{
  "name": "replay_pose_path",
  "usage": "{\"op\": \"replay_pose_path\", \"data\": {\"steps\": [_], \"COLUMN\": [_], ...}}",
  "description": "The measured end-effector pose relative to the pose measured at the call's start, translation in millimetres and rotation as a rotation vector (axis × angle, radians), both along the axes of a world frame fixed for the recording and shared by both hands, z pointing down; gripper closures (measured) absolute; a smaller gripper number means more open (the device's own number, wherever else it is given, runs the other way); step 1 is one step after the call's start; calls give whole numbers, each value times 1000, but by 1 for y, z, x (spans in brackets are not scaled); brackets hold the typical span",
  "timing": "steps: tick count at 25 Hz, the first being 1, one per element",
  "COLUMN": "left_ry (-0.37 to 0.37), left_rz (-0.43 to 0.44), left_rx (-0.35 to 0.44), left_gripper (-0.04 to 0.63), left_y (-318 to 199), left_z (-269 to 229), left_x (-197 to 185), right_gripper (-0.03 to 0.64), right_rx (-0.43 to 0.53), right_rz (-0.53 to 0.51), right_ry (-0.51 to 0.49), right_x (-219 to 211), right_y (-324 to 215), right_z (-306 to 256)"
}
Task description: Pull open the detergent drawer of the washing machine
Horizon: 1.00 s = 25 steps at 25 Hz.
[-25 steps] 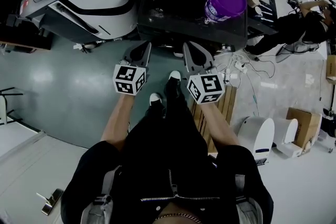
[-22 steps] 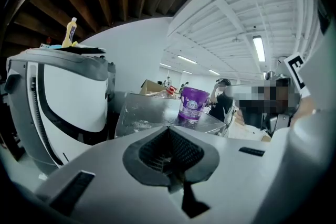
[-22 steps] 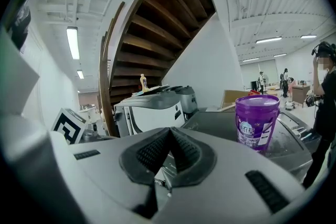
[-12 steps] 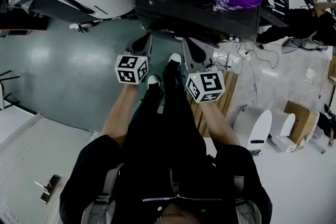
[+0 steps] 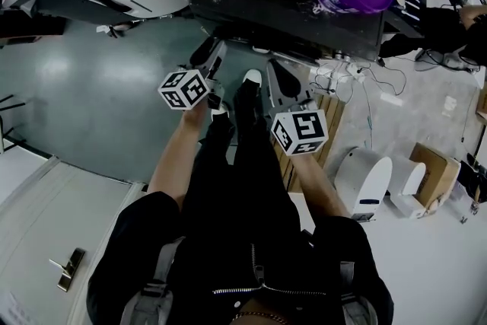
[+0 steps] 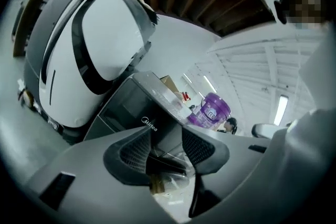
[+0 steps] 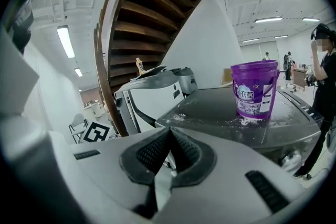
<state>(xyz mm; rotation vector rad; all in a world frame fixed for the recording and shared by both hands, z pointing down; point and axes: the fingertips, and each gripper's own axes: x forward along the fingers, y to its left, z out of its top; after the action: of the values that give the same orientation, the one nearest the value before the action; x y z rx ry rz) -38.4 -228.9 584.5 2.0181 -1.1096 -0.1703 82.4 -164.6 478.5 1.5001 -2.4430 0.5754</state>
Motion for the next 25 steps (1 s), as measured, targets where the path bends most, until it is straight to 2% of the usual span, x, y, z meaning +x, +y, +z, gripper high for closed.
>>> {"op": "replay_pose_path", "data": {"steps": [3,5,11,15,20,25], "left_ry": [147,200,251,288,398,464], "left_rz": [-49,-61,-15,-5,-18,-21], "left_rx": [-23,-29,-27,-44,-46,-26], "left_gripper": [369,341,295,288,288,288], "left_y": [-7,-13,-28,-37,-47,-54], "left_z": [10,15,30,43,49,57], "left_x": [-1,1,20,27,30,27], "right_gripper": [612,612,612,612,612,612], "right_rx": [-18,-30,-67,-85,-113,-132], "right_rz": [0,-1,-17,-28,-33,-57], "right_ry": [5,8,18,22,31,45], "right_x": [6,10,18,18,19,19], "right_y": [-1,-1,-5,-8,-8,-7], "right_z": [6,10,22,31,41,51]}}
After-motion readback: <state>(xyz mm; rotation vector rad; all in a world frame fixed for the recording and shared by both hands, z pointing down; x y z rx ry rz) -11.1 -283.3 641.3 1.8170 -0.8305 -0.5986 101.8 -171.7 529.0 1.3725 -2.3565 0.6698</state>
